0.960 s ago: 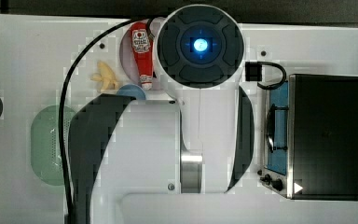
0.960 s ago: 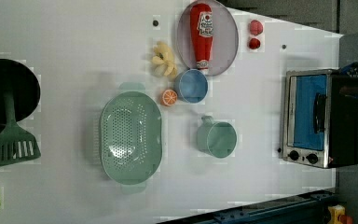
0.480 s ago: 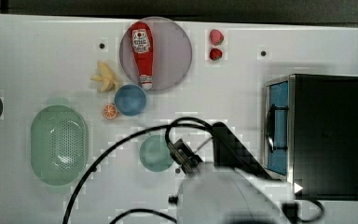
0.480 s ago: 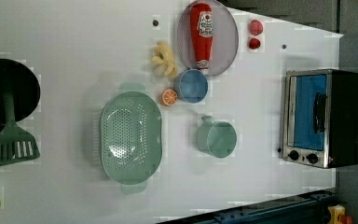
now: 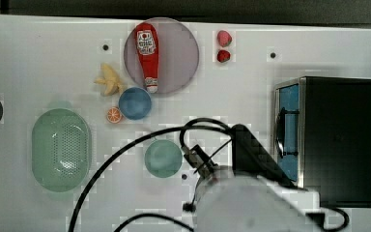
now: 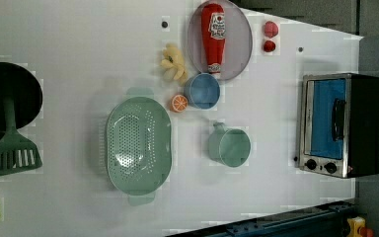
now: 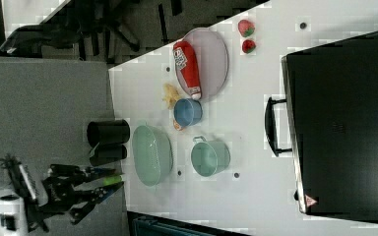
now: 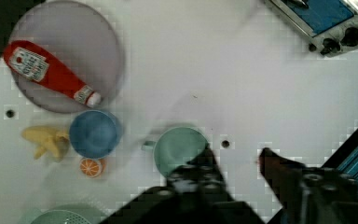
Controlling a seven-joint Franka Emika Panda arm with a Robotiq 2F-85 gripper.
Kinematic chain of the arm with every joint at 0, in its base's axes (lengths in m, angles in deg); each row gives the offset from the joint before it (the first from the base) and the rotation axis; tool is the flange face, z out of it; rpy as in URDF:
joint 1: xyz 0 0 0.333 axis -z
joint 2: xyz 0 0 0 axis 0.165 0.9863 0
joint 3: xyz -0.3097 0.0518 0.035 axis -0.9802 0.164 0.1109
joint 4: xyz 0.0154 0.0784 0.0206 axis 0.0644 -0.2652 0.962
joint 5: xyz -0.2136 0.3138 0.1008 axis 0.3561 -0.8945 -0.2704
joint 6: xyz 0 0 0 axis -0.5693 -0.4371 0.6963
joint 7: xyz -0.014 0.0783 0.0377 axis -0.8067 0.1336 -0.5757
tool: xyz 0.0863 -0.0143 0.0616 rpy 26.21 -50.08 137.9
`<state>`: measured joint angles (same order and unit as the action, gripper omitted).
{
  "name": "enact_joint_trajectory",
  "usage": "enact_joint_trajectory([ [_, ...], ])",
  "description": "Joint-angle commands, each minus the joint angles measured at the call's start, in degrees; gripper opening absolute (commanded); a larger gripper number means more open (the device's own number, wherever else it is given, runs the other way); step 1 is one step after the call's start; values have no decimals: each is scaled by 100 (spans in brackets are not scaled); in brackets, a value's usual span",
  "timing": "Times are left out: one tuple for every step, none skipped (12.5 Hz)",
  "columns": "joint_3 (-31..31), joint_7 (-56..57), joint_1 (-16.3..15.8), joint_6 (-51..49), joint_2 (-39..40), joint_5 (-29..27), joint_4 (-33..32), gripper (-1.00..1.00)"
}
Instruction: Flap open oven.
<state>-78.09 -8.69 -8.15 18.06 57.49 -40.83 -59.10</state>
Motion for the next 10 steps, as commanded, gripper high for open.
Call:
enact_joint_trajectory([
  [-152,-255,58,50,394,-19,-156,-65],
  [-237,-153,60,58,490,-19,-189,-65],
  [-325,43,62,93,592,-19,-225,-65],
  [-416,305,67,147,696,-19,-256,-65],
  [-513,613,75,216,807,-18,-282,-65],
  [-619,964,85,313,924,-13,-312,-65],
  [-724,1358,93,426,1038,12,-335,-65],
  [-836,1835,96,558,1158,81,-372,-65],
  [-940,2364,97,743,1275,263,-412,-65],
  [-1041,2919,100,970,1387,486,-451,-65],
])
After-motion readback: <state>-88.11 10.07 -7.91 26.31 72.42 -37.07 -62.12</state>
